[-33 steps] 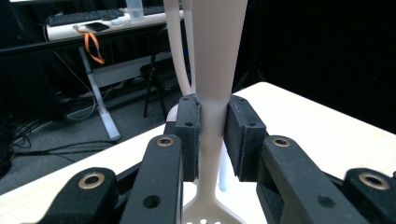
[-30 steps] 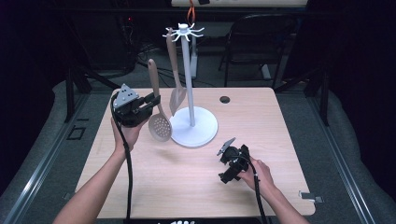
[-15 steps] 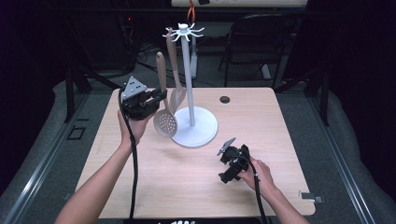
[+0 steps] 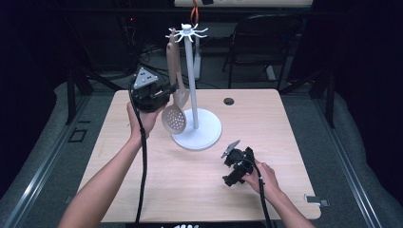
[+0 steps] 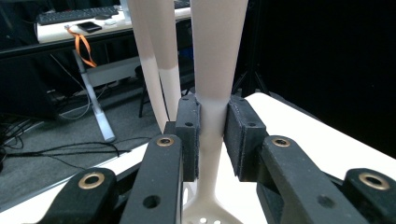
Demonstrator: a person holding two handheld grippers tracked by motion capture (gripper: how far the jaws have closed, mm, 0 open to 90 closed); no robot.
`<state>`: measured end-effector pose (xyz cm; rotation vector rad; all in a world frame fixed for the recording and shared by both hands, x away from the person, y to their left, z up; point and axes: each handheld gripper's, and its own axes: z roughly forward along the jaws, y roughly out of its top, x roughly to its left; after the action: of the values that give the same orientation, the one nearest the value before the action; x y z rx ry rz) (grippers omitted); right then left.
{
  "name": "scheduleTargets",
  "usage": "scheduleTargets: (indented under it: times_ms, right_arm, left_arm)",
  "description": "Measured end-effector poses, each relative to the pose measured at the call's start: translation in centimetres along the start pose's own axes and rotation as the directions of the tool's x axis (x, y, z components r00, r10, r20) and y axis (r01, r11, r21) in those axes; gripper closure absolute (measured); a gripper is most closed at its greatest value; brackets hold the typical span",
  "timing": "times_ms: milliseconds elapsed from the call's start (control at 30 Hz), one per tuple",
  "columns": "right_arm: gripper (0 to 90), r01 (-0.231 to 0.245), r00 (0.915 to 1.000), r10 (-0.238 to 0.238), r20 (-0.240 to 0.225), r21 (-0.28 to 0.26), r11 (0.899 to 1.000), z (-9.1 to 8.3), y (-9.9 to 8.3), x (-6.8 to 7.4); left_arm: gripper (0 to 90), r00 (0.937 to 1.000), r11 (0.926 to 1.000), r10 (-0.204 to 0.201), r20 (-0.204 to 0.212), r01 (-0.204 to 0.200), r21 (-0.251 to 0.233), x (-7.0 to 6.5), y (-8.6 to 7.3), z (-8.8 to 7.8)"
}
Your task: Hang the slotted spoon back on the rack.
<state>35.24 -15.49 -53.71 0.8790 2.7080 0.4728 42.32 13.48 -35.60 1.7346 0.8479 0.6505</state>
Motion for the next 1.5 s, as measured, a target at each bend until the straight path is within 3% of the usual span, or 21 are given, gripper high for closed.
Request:
scheduleTargets:
  times_ms: [400,1200,1367,1500]
  right_arm:
    - [3.0,0.010,0.9999,-0.010,0.010,0.009,1.000,-0.1,0.0,-0.1]
    - [3.0,0.006,1.0000,-0.006,0.001,0.004,1.000,0.0,0.0,-0.1]
    - [3.0,0.006,1.0000,-0.006,0.001,0.004,1.000,0.0,0.0,-0.1]
    - [3.0,0.001,1.0000,-0.001,-0.003,0.000,1.000,0.0,0.0,0.0]
  left_arm:
    - [75.9,0.9996,0.9998,-0.001,-0.027,0.001,0.021,-0.1,1.0,1.1]
    - [75.5,0.9985,0.9983,-0.007,-0.054,0.010,0.058,-0.1,1.2,3.1]
    - [74.4,0.9980,0.9981,-0.009,-0.062,0.013,0.060,-0.2,1.2,3.1]
    - [67.3,0.9986,0.9983,-0.021,-0.049,0.023,0.053,-0.2,1.1,2.6]
